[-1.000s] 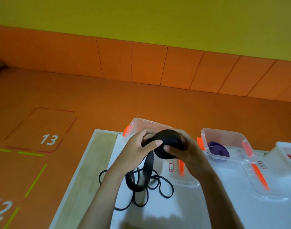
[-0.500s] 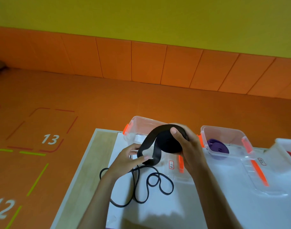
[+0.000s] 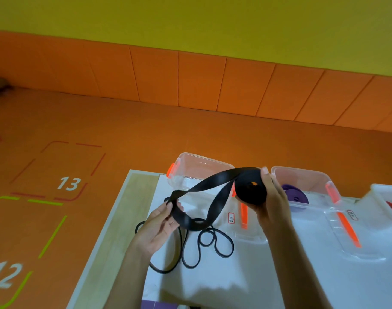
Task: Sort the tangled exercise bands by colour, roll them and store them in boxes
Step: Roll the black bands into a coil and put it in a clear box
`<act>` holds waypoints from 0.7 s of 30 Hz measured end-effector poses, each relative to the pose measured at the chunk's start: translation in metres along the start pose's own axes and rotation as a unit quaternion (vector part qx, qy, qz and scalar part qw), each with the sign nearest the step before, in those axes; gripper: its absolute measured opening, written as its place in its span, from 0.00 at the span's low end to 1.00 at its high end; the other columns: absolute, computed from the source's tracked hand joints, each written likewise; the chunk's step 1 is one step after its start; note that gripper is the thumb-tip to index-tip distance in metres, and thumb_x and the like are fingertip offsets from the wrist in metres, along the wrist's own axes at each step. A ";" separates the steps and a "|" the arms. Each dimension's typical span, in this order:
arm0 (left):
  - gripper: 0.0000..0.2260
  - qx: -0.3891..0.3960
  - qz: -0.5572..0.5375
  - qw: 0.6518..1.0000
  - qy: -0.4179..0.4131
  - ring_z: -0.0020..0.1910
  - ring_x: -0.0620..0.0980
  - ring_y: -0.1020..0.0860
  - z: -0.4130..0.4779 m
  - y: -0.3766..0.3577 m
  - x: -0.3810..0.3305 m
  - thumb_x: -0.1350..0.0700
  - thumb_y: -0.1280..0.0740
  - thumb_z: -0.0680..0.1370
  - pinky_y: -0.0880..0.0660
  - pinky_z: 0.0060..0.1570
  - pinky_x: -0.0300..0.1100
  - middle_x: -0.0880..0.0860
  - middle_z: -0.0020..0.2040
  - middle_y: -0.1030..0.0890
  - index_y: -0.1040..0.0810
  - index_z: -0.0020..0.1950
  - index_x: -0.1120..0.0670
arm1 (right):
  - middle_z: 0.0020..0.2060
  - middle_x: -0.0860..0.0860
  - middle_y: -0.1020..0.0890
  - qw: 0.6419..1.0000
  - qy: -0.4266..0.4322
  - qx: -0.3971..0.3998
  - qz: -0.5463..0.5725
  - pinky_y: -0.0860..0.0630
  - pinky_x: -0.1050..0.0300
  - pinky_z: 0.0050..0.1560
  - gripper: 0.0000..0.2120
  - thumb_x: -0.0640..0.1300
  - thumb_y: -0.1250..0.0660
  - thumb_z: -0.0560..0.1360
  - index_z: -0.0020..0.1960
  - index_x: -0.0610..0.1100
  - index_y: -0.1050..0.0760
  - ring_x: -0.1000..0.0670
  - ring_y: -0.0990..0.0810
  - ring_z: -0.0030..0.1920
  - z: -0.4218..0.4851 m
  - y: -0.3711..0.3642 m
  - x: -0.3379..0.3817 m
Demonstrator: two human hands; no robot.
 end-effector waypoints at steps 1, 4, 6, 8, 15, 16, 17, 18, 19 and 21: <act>0.11 0.022 0.006 1.000 0.002 0.48 0.54 0.16 -0.001 -0.002 -0.002 0.57 0.30 0.82 0.19 0.63 0.55 0.57 0.46 0.17 0.18 0.59 0.64 | 0.54 0.43 0.14 1.000 -0.013 -0.010 0.011 0.15 0.40 0.49 0.10 0.54 0.30 0.81 0.54 0.50 0.15 0.38 0.14 0.57 -0.001 0.004 -0.004; 0.12 0.095 0.046 0.994 0.026 0.45 0.55 0.21 -0.008 -0.013 -0.004 0.52 0.23 0.79 0.21 0.60 0.53 0.55 0.39 0.24 0.20 0.47 0.59 | 0.60 0.38 0.17 0.996 -0.044 -0.047 0.054 0.16 0.38 0.50 0.21 0.59 0.25 0.74 0.60 0.46 0.18 0.36 0.17 0.61 -0.003 0.016 -0.018; 0.15 0.094 0.086 0.991 0.036 0.45 0.55 0.22 -0.008 -0.012 -0.006 0.49 0.21 0.77 0.21 0.59 0.51 0.56 0.40 0.25 0.22 0.44 0.58 | 0.62 0.38 0.18 0.998 -0.041 -0.042 0.038 0.15 0.39 0.48 0.24 0.59 0.25 0.72 0.62 0.45 0.19 0.36 0.18 0.62 -0.003 0.017 -0.017; 0.19 0.050 0.174 0.983 0.025 0.47 0.54 0.21 -0.007 -0.005 -0.009 0.43 0.19 0.74 0.21 0.61 0.50 0.56 0.42 0.23 0.20 0.44 0.57 | 0.60 0.40 0.18 0.999 -0.020 -0.027 0.001 0.14 0.41 0.45 0.14 0.54 0.26 0.76 0.57 0.48 0.17 0.37 0.18 0.62 -0.001 0.016 -0.013; 0.22 -0.088 0.468 0.879 0.000 0.77 0.51 0.28 -0.008 -0.005 -0.029 0.60 0.26 0.80 0.30 0.71 0.48 0.51 0.74 0.24 0.23 0.71 0.44 | 0.49 0.52 0.14 0.973 0.092 0.086 -0.193 0.14 0.45 0.49 0.10 0.56 0.27 0.75 0.55 0.56 0.16 0.45 0.16 0.55 -0.012 -0.017 0.006; 0.25 -0.082 0.495 0.865 -0.021 0.79 0.48 0.31 -0.010 -0.017 -0.035 0.62 0.27 0.80 0.32 0.69 0.46 0.48 0.77 0.26 0.25 0.72 0.41 | 0.48 0.54 0.14 0.965 0.104 0.102 -0.218 0.14 0.48 0.49 0.10 0.58 0.26 0.73 0.54 0.59 0.16 0.48 0.15 0.53 -0.013 -0.022 0.007; 0.27 -0.051 0.505 0.860 -0.052 0.80 0.44 0.33 -0.011 -0.034 -0.041 0.61 0.27 0.79 0.33 0.70 0.44 0.43 0.77 0.28 0.26 0.73 0.37 | 0.48 0.55 0.14 0.956 0.116 0.120 -0.241 0.15 0.51 0.49 0.11 0.60 0.26 0.72 0.52 0.61 0.16 0.51 0.15 0.51 -0.016 -0.028 0.008; 0.29 -0.001 0.505 0.859 -0.086 0.80 0.39 0.35 -0.015 -0.057 -0.044 0.58 0.25 0.79 0.34 0.71 0.41 0.38 0.77 0.29 0.27 0.73 0.34 | 0.48 0.56 0.13 0.946 0.128 0.138 -0.263 0.17 0.53 0.50 0.12 0.62 0.26 0.70 0.52 0.62 0.16 0.52 0.15 0.51 -0.018 -0.033 0.008; 0.30 0.053 0.510 0.851 -0.113 0.79 0.35 0.35 -0.019 -0.080 -0.046 0.52 0.23 0.78 0.35 0.72 0.39 0.33 0.77 0.29 0.29 0.75 0.32 | 0.49 0.57 0.14 0.937 0.135 0.152 -0.283 0.18 0.53 0.50 0.13 0.63 0.26 0.69 0.52 0.62 0.16 0.52 0.16 0.51 -0.019 -0.038 0.008; 0.32 0.126 0.556 0.808 -0.148 0.77 0.31 0.34 -0.027 -0.119 -0.046 0.45 0.21 0.76 0.36 0.74 0.36 0.30 0.76 0.29 0.30 0.77 0.34 | 0.49 0.59 0.14 0.921 0.145 0.180 -0.312 0.18 0.51 0.53 0.11 0.63 0.27 0.70 0.51 0.63 0.17 0.52 0.17 0.53 -0.022 -0.047 0.008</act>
Point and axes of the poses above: each hand's wrist, its own z-axis towards the middle knuckle, its own y-axis out of the back of the hand, x = y × z, the point moved 8 cm from there along z, towards the middle knuckle
